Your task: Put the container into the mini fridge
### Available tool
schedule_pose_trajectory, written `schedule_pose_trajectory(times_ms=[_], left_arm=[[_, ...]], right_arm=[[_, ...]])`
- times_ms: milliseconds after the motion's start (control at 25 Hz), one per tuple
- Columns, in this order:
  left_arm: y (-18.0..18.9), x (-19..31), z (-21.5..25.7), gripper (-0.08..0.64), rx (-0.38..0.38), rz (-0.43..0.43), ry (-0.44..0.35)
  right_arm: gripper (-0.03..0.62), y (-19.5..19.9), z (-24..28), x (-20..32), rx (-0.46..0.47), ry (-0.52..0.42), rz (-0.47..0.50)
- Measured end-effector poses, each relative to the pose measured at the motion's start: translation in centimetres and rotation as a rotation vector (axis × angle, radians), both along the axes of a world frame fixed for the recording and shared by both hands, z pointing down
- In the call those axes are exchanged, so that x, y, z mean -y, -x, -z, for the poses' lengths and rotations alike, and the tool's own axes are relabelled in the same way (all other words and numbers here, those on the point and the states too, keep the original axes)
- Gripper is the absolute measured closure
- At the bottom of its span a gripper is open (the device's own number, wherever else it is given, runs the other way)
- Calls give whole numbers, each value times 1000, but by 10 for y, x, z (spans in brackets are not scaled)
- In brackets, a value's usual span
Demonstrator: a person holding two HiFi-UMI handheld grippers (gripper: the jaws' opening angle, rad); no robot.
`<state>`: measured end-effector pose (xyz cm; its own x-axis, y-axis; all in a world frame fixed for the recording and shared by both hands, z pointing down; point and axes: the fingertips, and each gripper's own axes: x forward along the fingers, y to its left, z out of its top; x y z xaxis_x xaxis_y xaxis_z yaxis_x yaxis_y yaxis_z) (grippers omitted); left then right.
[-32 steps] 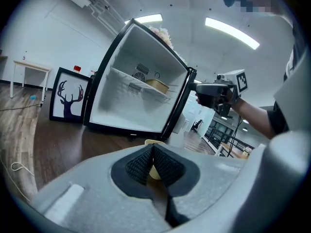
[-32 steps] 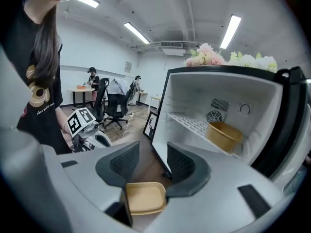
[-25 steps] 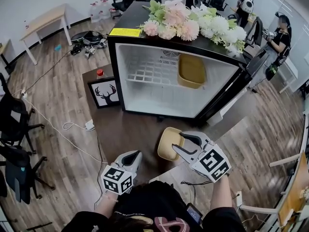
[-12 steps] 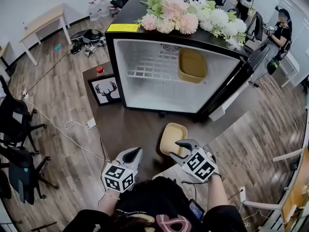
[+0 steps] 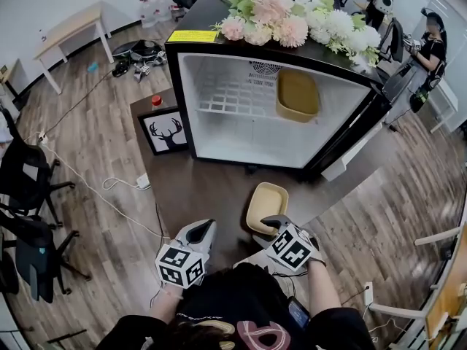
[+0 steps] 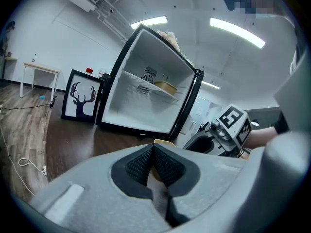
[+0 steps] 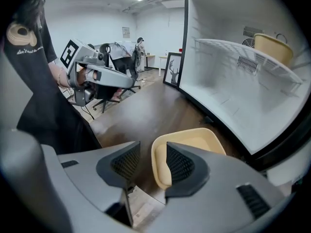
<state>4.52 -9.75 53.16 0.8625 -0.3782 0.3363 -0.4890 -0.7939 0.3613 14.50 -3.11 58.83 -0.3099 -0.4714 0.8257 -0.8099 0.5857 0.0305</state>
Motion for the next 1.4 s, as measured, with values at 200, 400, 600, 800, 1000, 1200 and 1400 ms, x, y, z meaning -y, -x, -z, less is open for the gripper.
schedule_pose_trajectory(times_ms=[200, 400, 600, 800, 1000, 1200, 1400], left_arm=[[4, 2, -2, 551, 4, 18, 3], [10, 3, -5, 551, 10, 36, 6], [19, 8, -5, 551, 12, 62, 10], [26, 13, -7, 551, 20, 78, 13], [30, 14, -10, 552, 33, 86, 16], [31, 16, -12, 551, 31, 87, 19], [30, 16, -12, 551, 29, 83, 23]], right_arm=[[422, 1, -14, 3, -32, 26, 22], [434, 1, -32, 0, -70, 77, 45], [474, -2, -44, 1, -98, 109, 58], [474, -2, -55, 1, -142, 133, 95], [513, -2, -62, 2, -172, 152, 116], [554, -4, -60, 7, -188, 129, 113], [560, -6, -57, 7, -217, 125, 125]])
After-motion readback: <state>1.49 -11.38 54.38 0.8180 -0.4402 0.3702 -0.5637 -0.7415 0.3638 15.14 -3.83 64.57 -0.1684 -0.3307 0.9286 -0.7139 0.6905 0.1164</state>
